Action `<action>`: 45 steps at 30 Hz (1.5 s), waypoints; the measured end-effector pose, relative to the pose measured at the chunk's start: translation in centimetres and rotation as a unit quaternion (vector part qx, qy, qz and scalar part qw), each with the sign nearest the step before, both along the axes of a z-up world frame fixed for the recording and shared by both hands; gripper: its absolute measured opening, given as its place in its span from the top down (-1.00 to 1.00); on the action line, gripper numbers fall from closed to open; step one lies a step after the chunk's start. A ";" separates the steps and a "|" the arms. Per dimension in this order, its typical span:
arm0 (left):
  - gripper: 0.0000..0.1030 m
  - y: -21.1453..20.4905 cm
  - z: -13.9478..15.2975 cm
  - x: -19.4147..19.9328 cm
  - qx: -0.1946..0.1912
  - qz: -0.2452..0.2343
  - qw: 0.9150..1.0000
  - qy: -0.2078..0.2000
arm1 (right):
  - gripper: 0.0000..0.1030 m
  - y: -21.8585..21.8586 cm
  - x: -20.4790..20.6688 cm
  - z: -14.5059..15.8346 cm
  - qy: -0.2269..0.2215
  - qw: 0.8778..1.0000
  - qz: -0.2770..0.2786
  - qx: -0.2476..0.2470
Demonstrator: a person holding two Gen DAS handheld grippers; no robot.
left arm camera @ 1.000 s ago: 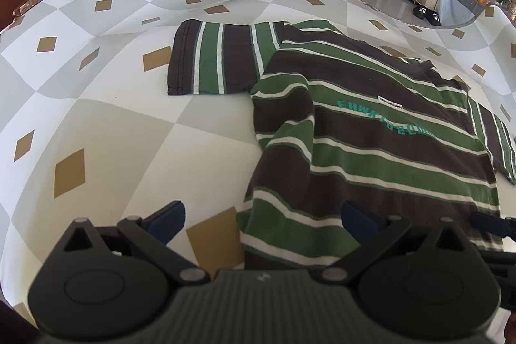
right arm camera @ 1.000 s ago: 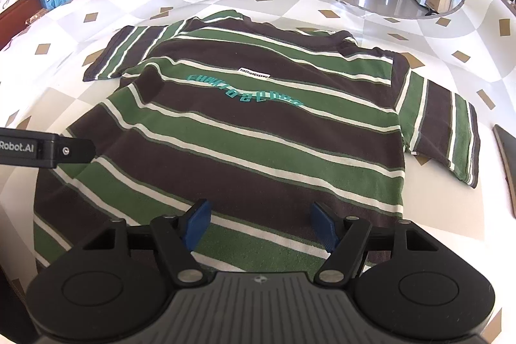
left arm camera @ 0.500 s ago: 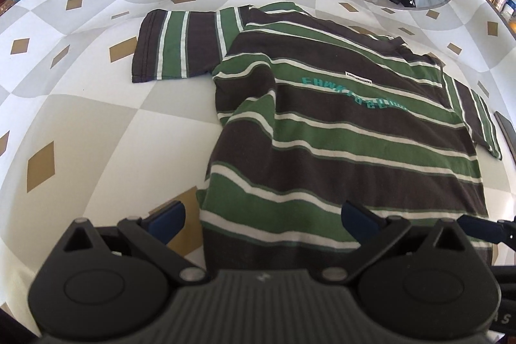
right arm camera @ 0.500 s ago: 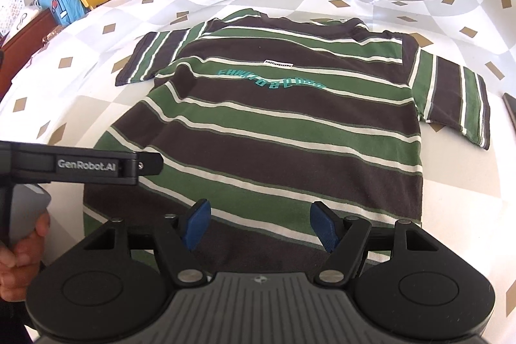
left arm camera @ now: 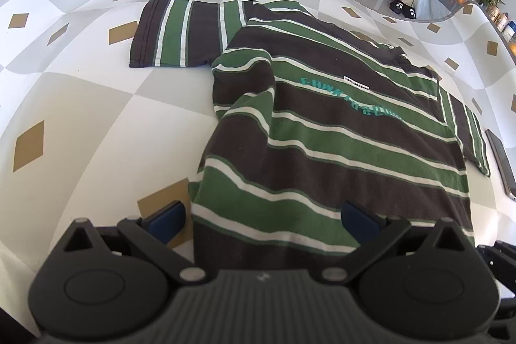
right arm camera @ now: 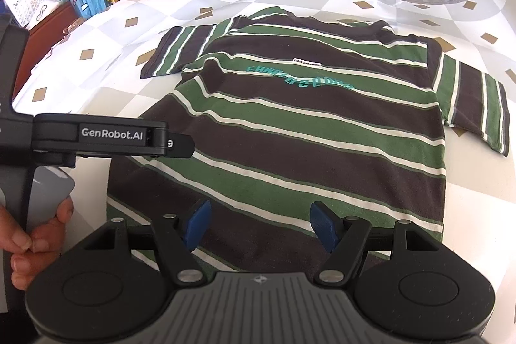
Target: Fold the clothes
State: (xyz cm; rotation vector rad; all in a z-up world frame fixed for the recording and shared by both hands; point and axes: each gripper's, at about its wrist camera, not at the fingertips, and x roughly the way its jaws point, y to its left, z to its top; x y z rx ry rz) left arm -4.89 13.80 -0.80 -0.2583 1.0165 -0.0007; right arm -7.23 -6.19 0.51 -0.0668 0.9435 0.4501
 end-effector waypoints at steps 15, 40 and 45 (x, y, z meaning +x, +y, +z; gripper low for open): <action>-1.00 3.9 1.4 -1.0 0.020 0.110 0.993 -0.023 | -0.31 4.4 -3.0 -0.3 -0.032 0.991 0.129 0.031; -1.00 9.4 1.9 -4.2 0.061 0.202 0.977 -0.029 | -0.30 12.4 -5.1 -2.8 -0.147 0.965 0.211 -0.047; -1.00 9.8 2.0 -4.6 0.057 0.209 0.976 -0.030 | -0.22 12.7 -4.9 -3.8 -0.155 0.963 0.205 -0.080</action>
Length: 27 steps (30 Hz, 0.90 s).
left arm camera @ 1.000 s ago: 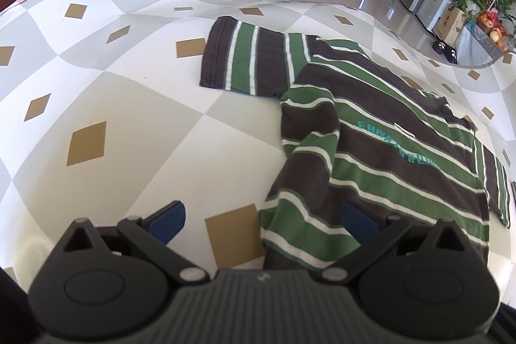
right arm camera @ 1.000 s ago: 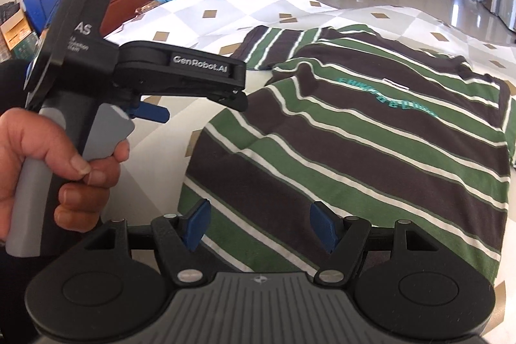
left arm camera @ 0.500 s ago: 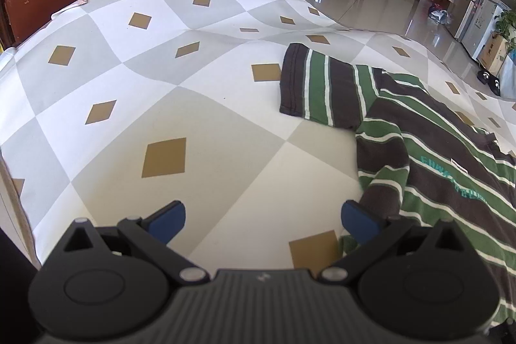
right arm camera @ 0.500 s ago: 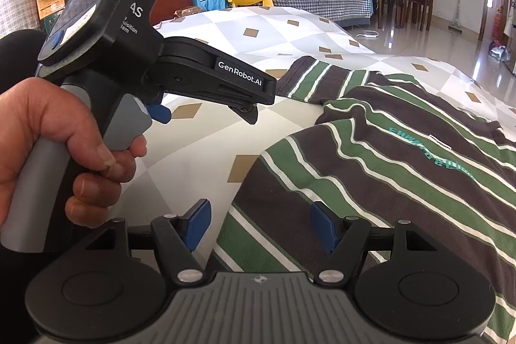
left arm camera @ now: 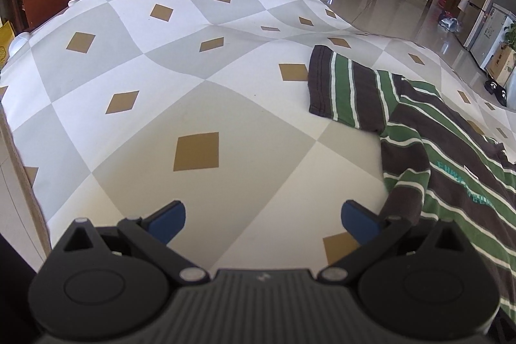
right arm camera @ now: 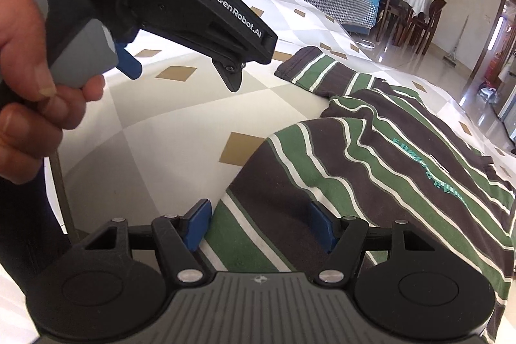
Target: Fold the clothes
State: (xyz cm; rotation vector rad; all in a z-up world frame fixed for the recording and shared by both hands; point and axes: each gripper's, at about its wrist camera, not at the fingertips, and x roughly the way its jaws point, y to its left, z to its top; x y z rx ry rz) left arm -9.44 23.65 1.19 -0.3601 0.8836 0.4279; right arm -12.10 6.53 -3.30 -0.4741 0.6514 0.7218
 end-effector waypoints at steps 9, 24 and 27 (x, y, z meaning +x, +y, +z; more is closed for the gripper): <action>-1.00 -0.4 0.0 0.1 -0.001 -0.007 1.000 0.001 | 0.19 -0.6 0.7 -0.1 0.003 1.000 -0.016 0.013; -1.00 -0.9 -0.7 0.6 -0.002 -0.010 1.000 0.010 | 0.88 -6.0 4.6 4.1 0.065 0.973 -0.144 0.167; -1.00 -1.4 -0.8 0.8 -0.002 -0.017 1.000 0.013 | 0.88 -8.1 5.9 4.8 0.064 0.961 -0.195 0.187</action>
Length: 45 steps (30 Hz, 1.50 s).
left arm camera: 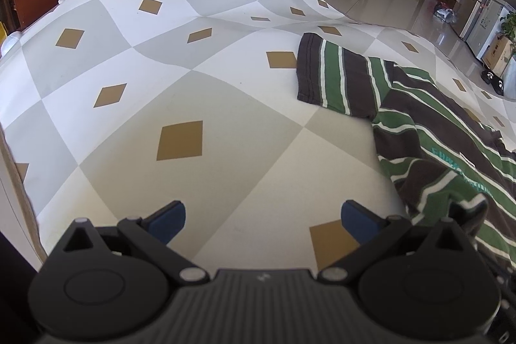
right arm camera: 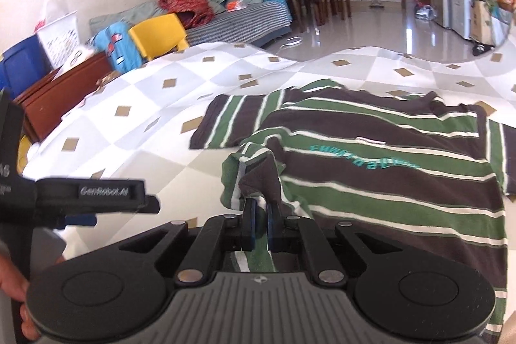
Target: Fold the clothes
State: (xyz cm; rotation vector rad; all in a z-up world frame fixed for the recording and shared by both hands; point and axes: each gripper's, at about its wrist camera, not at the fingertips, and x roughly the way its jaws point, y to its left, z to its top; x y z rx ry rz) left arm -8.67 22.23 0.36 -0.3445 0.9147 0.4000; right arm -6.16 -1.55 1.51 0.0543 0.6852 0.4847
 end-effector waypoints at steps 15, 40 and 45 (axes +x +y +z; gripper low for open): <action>-1.00 -4.2 -0.9 1.9 -0.010 -0.049 0.999 0.011 | 0.54 -6.9 3.1 -1.1 0.042 0.987 -0.155 -0.011; -1.00 -4.0 -1.1 2.3 -0.020 -0.027 0.999 0.010 | 0.43 -1.2 2.5 -0.6 -0.021 1.000 -0.008 -0.008; -1.00 -3.2 -1.3 2.1 -0.029 -0.019 0.999 0.012 | 0.43 -0.8 3.6 -1.5 -0.023 0.999 -0.021 -0.017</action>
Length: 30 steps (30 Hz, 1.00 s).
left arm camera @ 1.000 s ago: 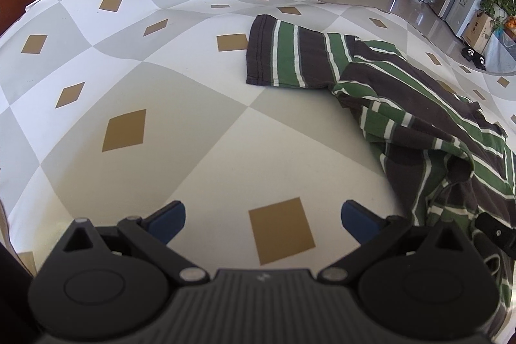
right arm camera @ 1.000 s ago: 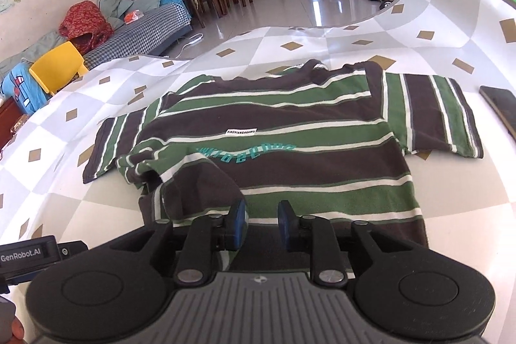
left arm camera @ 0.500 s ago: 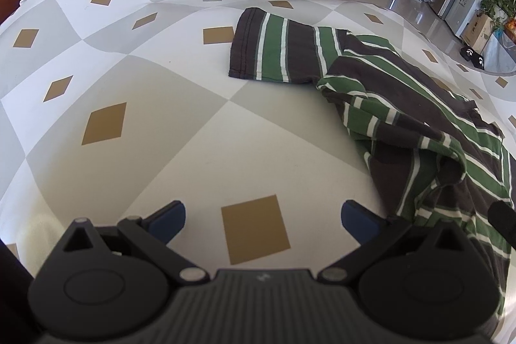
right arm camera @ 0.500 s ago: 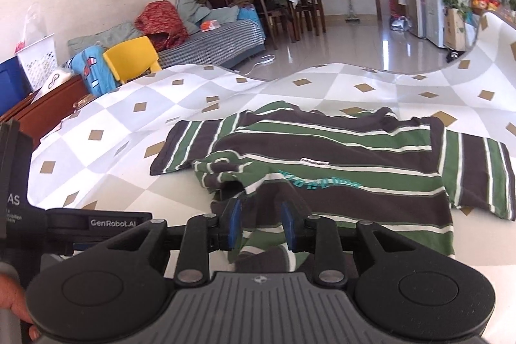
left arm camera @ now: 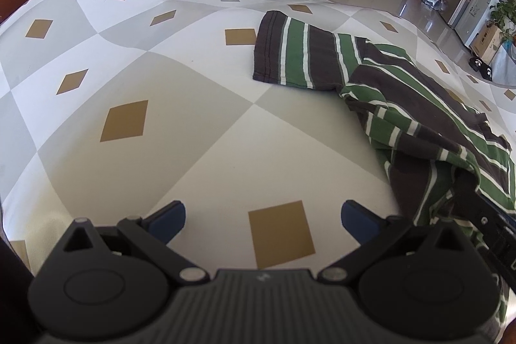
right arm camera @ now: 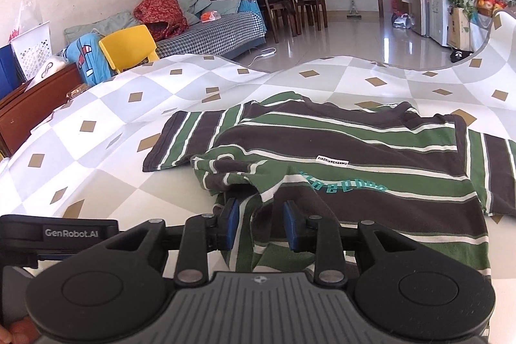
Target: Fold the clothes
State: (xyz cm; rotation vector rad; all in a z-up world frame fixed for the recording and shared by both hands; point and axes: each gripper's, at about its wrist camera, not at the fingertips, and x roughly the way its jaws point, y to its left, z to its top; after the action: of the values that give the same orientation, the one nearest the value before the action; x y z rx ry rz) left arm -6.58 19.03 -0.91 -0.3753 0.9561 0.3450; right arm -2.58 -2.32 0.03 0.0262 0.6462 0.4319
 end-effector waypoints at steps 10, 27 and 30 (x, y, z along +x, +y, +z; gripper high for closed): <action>-1.00 0.6 -0.3 0.0 -0.008 0.007 1.000 0.002 | 0.74 0.3 1.0 -1.0 0.002 1.000 -0.001 -0.001; -1.00 2.4 1.9 -1.2 0.020 0.047 0.998 -0.038 | 0.85 0.6 -0.6 0.7 0.159 0.951 0.136 0.228; -1.00 3.4 2.6 -1.9 0.028 0.067 0.996 -0.050 | 0.80 1.7 -1.3 0.1 0.195 0.934 0.161 0.254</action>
State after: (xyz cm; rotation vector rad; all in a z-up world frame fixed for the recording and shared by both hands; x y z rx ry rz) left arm -8.48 22.45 1.71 -0.4023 0.8230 0.4698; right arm -3.90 -0.65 0.11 0.5156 0.9199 0.9187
